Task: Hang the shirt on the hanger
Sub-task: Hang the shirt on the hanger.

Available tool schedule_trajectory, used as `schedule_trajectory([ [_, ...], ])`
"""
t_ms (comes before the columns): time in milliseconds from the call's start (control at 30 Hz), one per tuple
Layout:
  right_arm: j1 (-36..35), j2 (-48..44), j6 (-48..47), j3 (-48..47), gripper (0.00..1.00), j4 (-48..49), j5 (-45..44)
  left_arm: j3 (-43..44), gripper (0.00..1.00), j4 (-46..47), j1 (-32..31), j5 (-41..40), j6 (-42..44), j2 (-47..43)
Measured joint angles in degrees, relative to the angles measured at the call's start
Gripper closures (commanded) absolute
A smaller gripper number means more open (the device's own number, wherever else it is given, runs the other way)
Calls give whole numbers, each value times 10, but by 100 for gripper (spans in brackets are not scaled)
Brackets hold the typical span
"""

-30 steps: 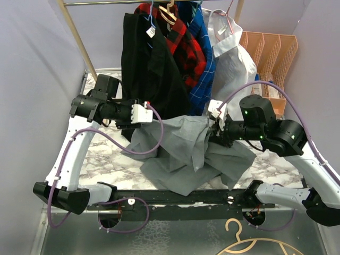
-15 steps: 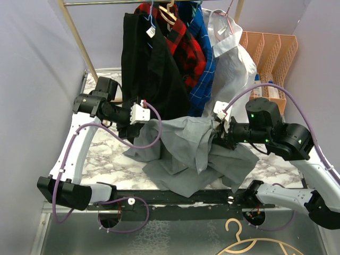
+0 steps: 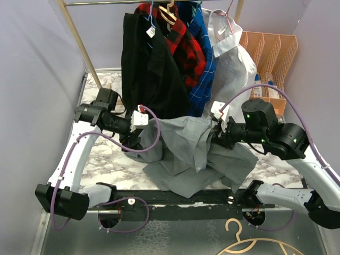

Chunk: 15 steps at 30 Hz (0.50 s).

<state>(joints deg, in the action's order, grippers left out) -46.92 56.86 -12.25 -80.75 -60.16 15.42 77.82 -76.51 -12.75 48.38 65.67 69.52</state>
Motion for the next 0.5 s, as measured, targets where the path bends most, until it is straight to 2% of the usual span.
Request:
schedule_trajectory([
  [267,0,5,4,1,99,5,-3,-105,1,169,0,37,-149,-27],
  [300,0,6,5,1,99,6,-3,-111,5,198,0,37,-168,-27],
  [367,0,7,8,1,99,8,-2,-120,37,244,0,36,-199,-26],
  [467,0,7,13,1,99,10,2,-129,94,298,0,30,-227,-19],
  [500,0,6,15,1,99,12,5,-129,100,311,0,26,-231,-14],
])
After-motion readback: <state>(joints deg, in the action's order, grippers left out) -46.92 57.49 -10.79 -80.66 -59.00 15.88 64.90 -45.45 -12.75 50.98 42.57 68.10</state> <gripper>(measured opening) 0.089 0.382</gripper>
